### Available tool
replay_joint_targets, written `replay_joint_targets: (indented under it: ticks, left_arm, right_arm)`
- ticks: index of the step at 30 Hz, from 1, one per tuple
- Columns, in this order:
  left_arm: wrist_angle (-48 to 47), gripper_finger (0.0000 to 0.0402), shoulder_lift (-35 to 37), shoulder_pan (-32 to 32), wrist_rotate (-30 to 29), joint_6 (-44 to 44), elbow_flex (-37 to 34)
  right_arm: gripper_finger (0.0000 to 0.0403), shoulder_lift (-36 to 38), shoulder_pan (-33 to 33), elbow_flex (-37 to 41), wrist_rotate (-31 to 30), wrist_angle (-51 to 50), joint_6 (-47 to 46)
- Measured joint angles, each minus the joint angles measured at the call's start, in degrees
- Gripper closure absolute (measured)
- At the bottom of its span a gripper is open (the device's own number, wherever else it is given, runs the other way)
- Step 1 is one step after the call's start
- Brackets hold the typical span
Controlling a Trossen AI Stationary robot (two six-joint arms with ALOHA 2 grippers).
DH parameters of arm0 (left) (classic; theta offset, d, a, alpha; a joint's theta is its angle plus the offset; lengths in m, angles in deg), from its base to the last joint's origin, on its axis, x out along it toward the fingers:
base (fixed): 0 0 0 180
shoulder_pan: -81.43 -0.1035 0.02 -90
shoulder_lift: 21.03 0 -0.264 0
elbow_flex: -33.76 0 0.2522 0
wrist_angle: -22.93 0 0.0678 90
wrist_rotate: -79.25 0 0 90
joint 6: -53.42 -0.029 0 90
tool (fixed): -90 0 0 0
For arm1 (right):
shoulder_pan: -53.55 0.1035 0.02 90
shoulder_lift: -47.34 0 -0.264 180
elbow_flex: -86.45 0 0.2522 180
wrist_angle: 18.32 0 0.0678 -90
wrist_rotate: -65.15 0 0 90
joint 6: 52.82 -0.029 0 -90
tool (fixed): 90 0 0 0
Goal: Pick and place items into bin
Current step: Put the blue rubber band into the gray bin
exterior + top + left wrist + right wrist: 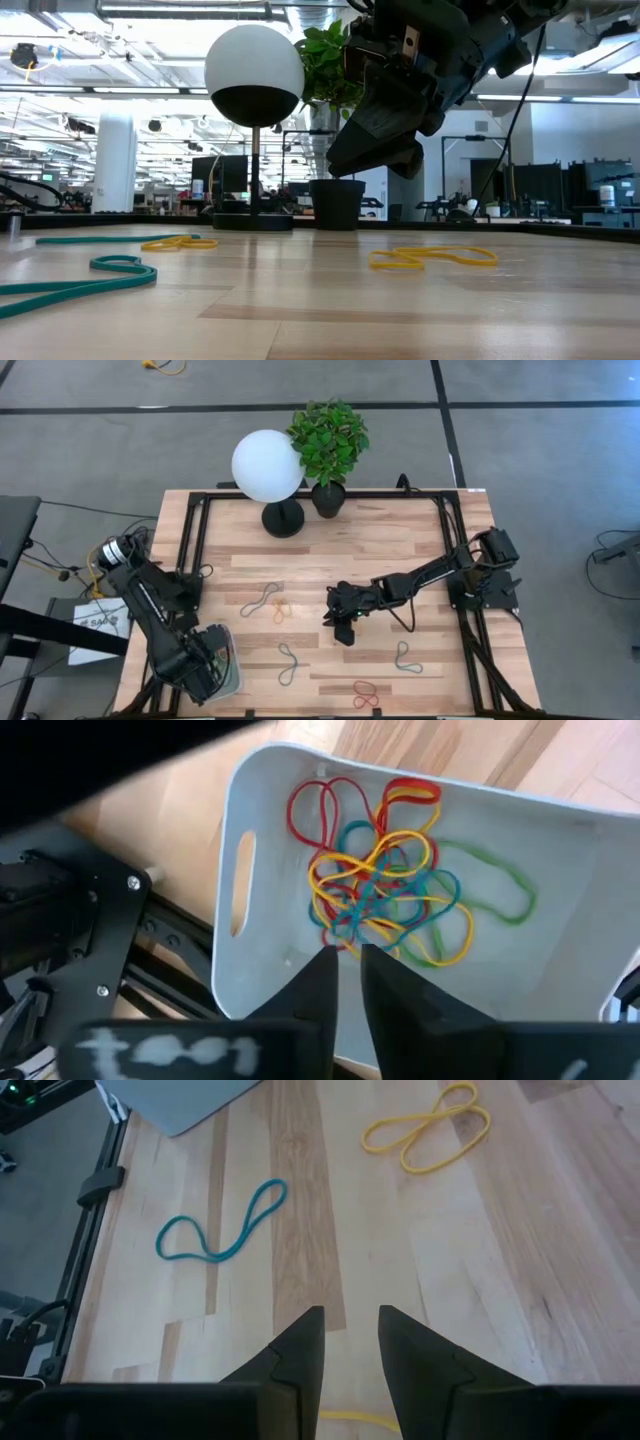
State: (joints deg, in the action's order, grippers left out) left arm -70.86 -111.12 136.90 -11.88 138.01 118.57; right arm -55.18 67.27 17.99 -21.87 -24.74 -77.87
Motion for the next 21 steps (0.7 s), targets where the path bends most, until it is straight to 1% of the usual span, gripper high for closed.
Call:
replay_joint_targets:
  ticks: [7,13,17,21]
  left_arm:
    - [0.02,0.0318,0.0,-0.9,-1.03,-0.08,0.0]
    - [0.3,0.0307,-0.02,-2.7,-10.76,-5.49,0.0]
    - [2.68,0.0306,-0.04,-5.06,-14.25,-5.69,0.16]
    - [7.03,0.0306,-0.04,-7.26,-18.58,-10.34,0.31]
  right_arm:
    - [0.031,0.0,0.02,0.0,0.0,0.0,0.0]
    - [0.031,0.0,0.02,0.0,0.0,0.0,0.0]
    - [0.031,0.0,0.02,0.0,0.0,0.0,0.0]
    - [0.031,0.0,0.02,0.0,-0.01,0.0,0.0]
